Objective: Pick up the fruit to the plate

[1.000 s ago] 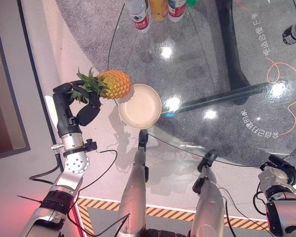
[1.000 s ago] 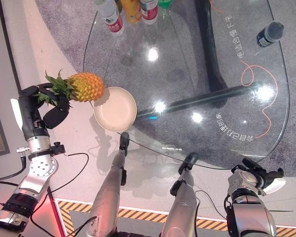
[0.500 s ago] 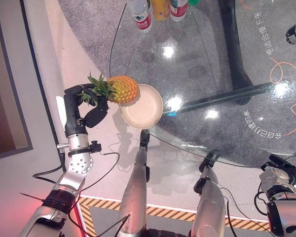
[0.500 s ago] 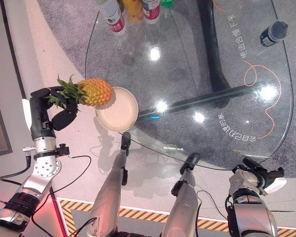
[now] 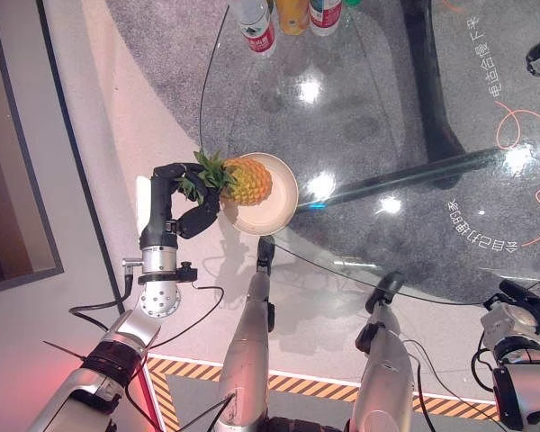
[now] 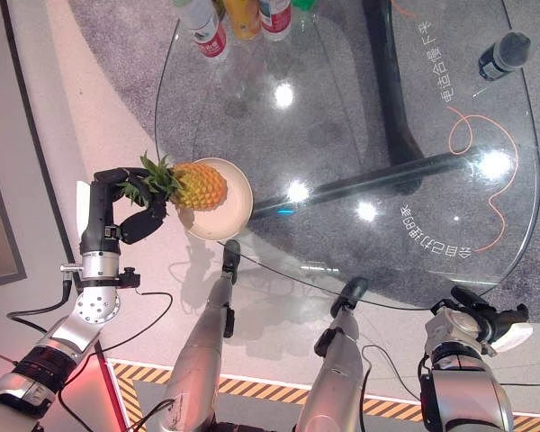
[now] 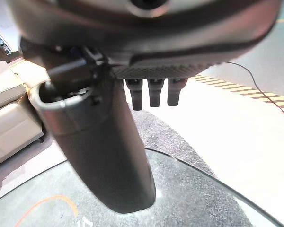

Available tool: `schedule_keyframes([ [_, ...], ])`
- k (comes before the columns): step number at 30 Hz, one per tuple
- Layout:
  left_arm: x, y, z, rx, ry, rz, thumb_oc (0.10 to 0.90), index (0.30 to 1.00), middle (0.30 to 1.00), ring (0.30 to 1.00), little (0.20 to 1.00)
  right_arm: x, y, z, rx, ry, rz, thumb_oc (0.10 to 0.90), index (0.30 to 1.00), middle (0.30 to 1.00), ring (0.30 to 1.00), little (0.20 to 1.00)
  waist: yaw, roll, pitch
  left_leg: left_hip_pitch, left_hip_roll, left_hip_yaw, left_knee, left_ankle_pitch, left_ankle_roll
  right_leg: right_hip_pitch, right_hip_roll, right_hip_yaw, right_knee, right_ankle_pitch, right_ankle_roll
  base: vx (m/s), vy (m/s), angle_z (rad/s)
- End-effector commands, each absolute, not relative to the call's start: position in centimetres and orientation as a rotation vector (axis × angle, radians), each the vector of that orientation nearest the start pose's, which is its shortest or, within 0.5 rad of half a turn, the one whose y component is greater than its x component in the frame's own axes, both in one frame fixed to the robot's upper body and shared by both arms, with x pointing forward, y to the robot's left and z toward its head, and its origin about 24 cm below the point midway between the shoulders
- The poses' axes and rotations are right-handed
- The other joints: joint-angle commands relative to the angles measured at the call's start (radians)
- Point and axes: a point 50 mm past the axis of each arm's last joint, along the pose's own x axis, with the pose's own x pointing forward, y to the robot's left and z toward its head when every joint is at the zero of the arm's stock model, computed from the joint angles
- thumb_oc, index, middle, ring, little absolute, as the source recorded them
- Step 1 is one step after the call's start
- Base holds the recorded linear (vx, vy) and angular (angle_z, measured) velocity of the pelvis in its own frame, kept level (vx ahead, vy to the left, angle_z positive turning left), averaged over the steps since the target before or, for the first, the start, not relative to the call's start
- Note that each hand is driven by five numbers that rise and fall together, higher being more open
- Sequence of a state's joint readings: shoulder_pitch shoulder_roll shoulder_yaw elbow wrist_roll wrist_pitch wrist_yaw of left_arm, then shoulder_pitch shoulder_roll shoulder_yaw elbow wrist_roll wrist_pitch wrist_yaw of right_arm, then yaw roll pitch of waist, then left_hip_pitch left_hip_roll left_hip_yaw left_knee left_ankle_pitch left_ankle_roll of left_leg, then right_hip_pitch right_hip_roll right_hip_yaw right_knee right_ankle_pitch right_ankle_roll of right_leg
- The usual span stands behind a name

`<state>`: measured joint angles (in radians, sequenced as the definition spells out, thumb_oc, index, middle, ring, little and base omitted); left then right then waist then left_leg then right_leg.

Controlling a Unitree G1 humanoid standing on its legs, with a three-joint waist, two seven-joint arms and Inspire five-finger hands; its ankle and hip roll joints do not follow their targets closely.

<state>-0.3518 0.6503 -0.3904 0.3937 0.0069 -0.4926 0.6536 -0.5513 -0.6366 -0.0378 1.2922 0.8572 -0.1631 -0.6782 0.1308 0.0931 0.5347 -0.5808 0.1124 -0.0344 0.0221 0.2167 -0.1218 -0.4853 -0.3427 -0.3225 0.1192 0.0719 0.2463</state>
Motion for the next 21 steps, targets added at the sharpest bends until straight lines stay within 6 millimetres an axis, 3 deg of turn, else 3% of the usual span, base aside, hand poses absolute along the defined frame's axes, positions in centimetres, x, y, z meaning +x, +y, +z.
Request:
schedule_keyframes([
  [1,30.55,21.86,15.46,0.53,-0.781,0.301,0.1,0.3,0.3,0.3,0.2,21.66,-43.09,3.68,0.126,0.349,-1.508,0.8,0.9,0.9,0.9,0.9,0.009,-0.006,-0.015,0.026,0.036,0.042,0.015,-0.063,-0.01,-0.086,0.036,0.018,0.103,0.024,-0.033,0.0,0.0,0.0],
  [21,31.1,21.52,15.5,0.735,-0.838,0.312,0.1,0.3,0.3,0.3,0.2,22.25,-42.98,4.11,0.129,0.338,-1.496,0.8,0.9,0.9,0.9,0.9,0.005,-0.013,-0.015,0.018,0.038,0.04,0.01,-0.064,-0.011,-0.098,0.039,0.021,0.099,0.029,-0.029,0.0,0.0,0.0],
])
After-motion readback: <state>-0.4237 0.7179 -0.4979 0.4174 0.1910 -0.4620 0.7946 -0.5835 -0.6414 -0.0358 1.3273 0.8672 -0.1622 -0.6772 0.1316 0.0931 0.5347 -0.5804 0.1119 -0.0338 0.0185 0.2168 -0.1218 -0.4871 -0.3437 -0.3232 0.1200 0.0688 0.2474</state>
